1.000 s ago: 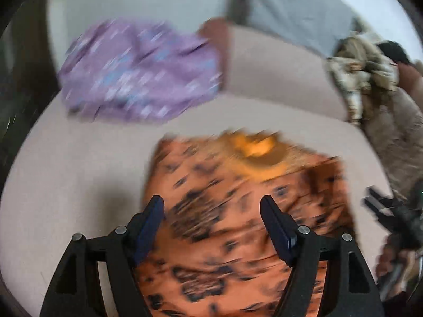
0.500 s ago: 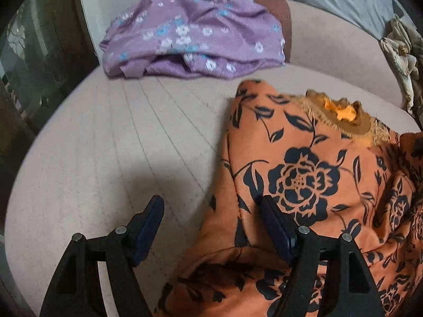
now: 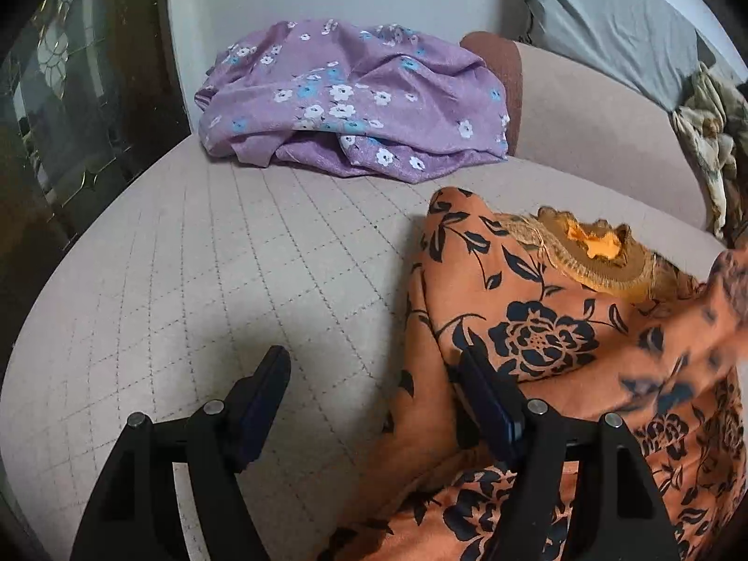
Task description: Fold small clothes
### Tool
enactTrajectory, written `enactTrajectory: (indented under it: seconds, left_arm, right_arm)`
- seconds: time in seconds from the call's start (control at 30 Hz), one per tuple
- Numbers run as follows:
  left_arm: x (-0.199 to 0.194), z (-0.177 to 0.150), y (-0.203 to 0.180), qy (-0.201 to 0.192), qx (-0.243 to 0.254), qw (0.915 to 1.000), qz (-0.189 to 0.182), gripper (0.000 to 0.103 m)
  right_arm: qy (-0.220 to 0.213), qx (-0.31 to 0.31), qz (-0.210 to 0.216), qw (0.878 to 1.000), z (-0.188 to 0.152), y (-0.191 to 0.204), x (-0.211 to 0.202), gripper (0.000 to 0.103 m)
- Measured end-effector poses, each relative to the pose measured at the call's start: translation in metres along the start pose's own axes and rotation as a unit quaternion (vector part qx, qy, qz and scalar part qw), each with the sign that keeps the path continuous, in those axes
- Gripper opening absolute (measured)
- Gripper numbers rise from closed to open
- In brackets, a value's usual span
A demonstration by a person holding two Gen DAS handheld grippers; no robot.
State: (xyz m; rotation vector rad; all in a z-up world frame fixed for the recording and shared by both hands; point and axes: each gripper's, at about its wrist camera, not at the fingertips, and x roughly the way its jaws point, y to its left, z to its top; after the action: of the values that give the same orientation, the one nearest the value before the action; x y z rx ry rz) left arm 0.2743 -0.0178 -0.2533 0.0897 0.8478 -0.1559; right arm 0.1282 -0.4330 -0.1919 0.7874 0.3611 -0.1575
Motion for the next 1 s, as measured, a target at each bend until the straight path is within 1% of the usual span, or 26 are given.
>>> enactTrajectory:
  seconds: [0.03,0.07,0.1,0.13,0.17,0.2,0.27,0.3,0.33,0.37,0.43,0.47,0.5,0.53,0.57,0.6,0.63,0.67,0.7,0.73,0.77,0.83,0.9,0.97,1.0]
  left_arm:
    - [0.001,-0.001,-0.003,0.002,0.008,1.0000,0.005,0.076]
    - [0.002,-0.003,-0.006,0.004,0.014,0.9999,0.008,0.076]
    - [0.003,-0.004,-0.008,0.006,0.021,0.9997,0.012,0.076]
    - [0.003,-0.006,-0.011,0.008,0.028,0.9994,0.015,0.076]
    - [0.002,-0.007,-0.012,0.007,0.034,0.9992,0.019,0.076]
    - [0.000,-0.008,-0.013,0.004,0.037,0.9991,0.021,0.076]
    - [-0.006,-0.009,-0.015,-0.007,0.043,0.9986,0.029,0.076]
    - [-0.008,-0.009,-0.017,-0.013,0.045,0.9984,0.033,0.076]
    - [-0.011,-0.009,-0.019,-0.019,0.046,0.9982,0.034,0.076]
    - [-0.015,-0.009,-0.021,-0.029,0.047,0.9980,0.032,0.076]
    - [-0.026,-0.010,-0.026,-0.054,0.052,0.9971,0.011,0.076]
    - [-0.029,-0.010,-0.028,-0.061,0.056,0.9965,0.004,0.076]
    - [-0.031,-0.011,-0.030,-0.067,0.060,0.9959,-0.002,0.076]
    - [-0.029,-0.011,-0.033,-0.067,0.065,0.9956,-0.005,0.076]
    - [-0.023,-0.012,-0.036,-0.056,0.070,0.9959,0.001,0.076]
    - [-0.014,-0.013,-0.038,-0.040,0.073,0.9965,0.010,0.076]
    - [0.000,-0.015,-0.038,-0.005,0.073,0.9971,0.020,0.076]
    - [0.010,-0.017,-0.036,0.019,0.069,0.9973,0.016,0.076]
    - [0.019,-0.019,-0.033,0.043,0.059,0.9974,0.006,0.076]
    - [0.019,-0.018,-0.029,0.041,0.044,0.9982,-0.002,0.076]
    - [0.017,-0.016,-0.028,0.040,0.039,0.9984,-0.003,0.076]
    - [0.013,-0.013,-0.030,0.041,0.039,0.9983,-0.010,0.076]
    - [0.007,-0.013,-0.033,0.029,0.039,0.9987,-0.017,0.076]
    - [0.005,-0.015,-0.039,0.020,0.053,0.9983,-0.011,0.076]
    - [0.007,-0.016,-0.042,0.022,0.063,0.9977,-0.005,0.076]
  right_arm:
    - [0.030,0.026,-0.005,0.999,-0.008,-0.022,0.007,0.010]
    - [0.077,0.064,-0.030,0.995,-0.018,-0.052,0.016,0.016]
    - [0.105,0.083,-0.056,0.989,-0.024,-0.070,0.019,0.021]
    - [0.135,0.105,-0.097,0.980,-0.034,-0.092,0.021,0.033]
    - [0.151,0.117,-0.124,0.974,-0.041,-0.106,0.018,0.037]
    - [0.154,0.121,-0.139,0.971,-0.047,-0.117,0.008,0.038]
    - [0.138,0.107,-0.150,0.973,-0.047,-0.121,-0.013,0.059]
    - [0.125,0.096,-0.162,0.974,-0.045,-0.118,-0.022,0.060]
    - [0.101,0.077,-0.174,0.977,-0.039,-0.109,-0.033,0.060]
    - [0.081,0.055,-0.174,0.980,-0.034,-0.099,-0.039,0.060]
    - [0.041,0.004,-0.167,0.985,-0.028,-0.074,-0.048,0.060]
    - [0.028,-0.041,-0.156,0.987,-0.028,-0.054,-0.048,0.060]
    - [0.032,-0.073,-0.149,0.986,-0.025,-0.041,-0.043,0.058]
    - [0.046,-0.105,-0.140,0.983,-0.030,-0.028,-0.034,0.056]
    - [0.069,-0.131,-0.133,0.980,-0.037,-0.017,-0.022,0.048]
    - [0.092,-0.150,-0.140,0.974,-0.045,-0.014,-0.011,0.043]
    - [0.127,-0.166,-0.165,0.964,-0.054,-0.014,0.006,0.037]
    - [0.160,-0.171,-0.192,0.953,-0.064,-0.018,0.020,0.037]
    - [0.200,-0.162,-0.224,0.940,-0.074,-0.031,0.036,0.037]
    - [0.222,-0.147,-0.237,0.934,-0.081,-0.043,0.043,0.036]
    - [0.206,-0.151,-0.236,0.937,-0.081,-0.042,0.041,0.036]
    - [0.200,-0.168,-0.238,0.936,-0.080,-0.026,0.036,0.037]
    - [0.179,-0.176,-0.209,0.945,-0.077,-0.011,0.030,0.037]
    - [0.153,-0.199,-0.192,0.949,-0.075,0.005,0.028,0.037]
    - [0.152,-0.205,-0.183,0.949,-0.077,0.010,0.033,0.037]
